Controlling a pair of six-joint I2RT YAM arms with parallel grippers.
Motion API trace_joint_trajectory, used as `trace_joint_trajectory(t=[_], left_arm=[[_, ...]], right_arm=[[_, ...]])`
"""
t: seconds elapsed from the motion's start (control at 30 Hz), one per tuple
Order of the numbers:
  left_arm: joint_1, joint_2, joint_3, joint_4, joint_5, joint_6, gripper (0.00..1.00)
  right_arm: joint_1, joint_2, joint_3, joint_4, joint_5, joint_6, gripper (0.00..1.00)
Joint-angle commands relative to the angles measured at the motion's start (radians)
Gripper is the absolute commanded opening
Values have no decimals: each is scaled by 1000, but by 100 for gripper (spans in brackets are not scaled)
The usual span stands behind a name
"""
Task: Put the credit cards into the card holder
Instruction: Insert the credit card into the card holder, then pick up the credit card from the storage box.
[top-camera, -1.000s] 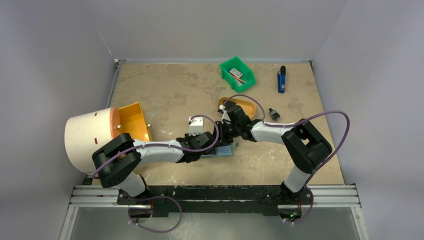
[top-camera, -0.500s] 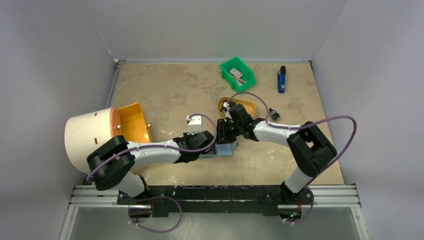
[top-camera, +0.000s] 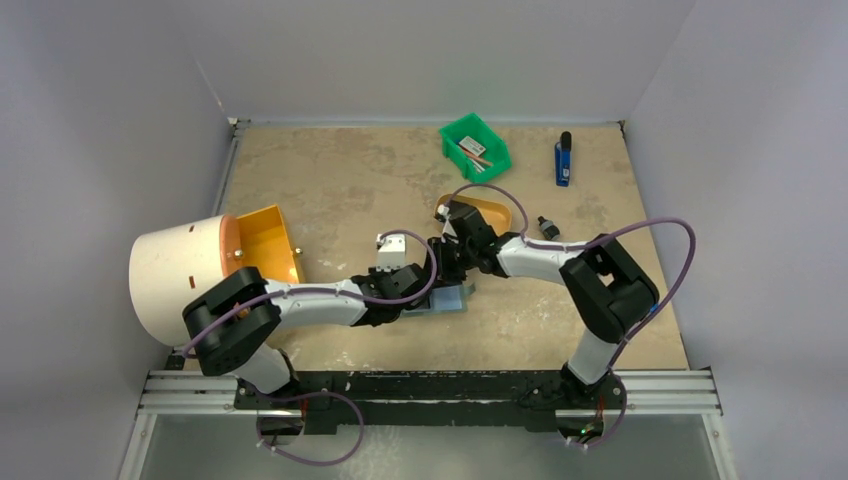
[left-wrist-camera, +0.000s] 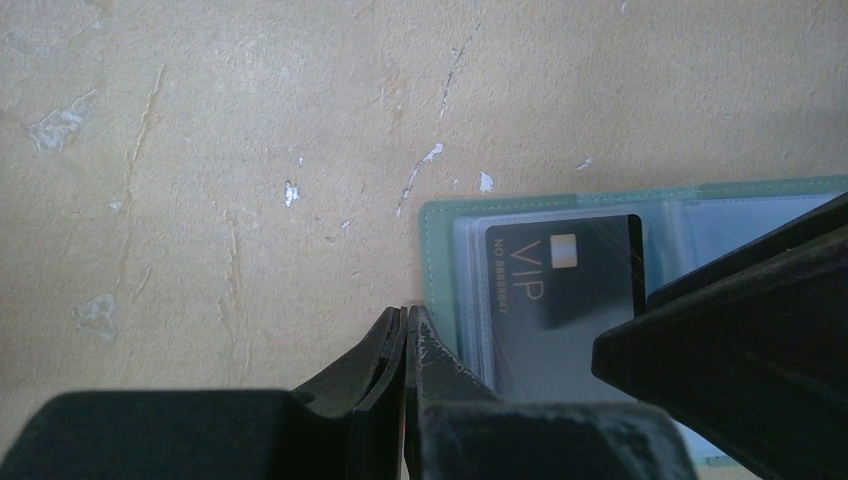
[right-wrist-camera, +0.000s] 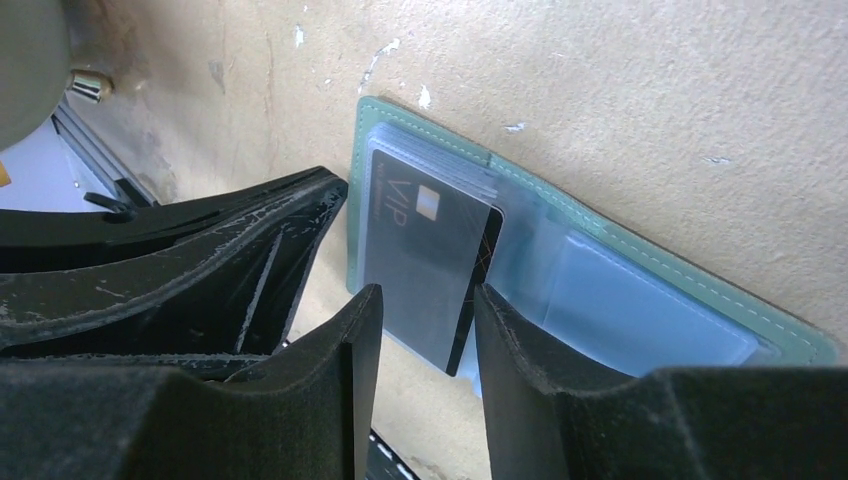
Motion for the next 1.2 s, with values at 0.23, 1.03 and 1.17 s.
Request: trace_joint_trajectory(t=[0.23, 1.03, 1.17], left_arm=[[2, 3, 27, 33, -1, 18, 0], [3, -414, 71, -116, -171, 89, 46], [2, -445, 67, -42, -122, 146, 47]], right_arm=[[30, 32, 67, 10, -64, -36, 41], [28, -688, -50, -133, 628, -265, 54], [-5, -700, -50, -229, 652, -238, 58]])
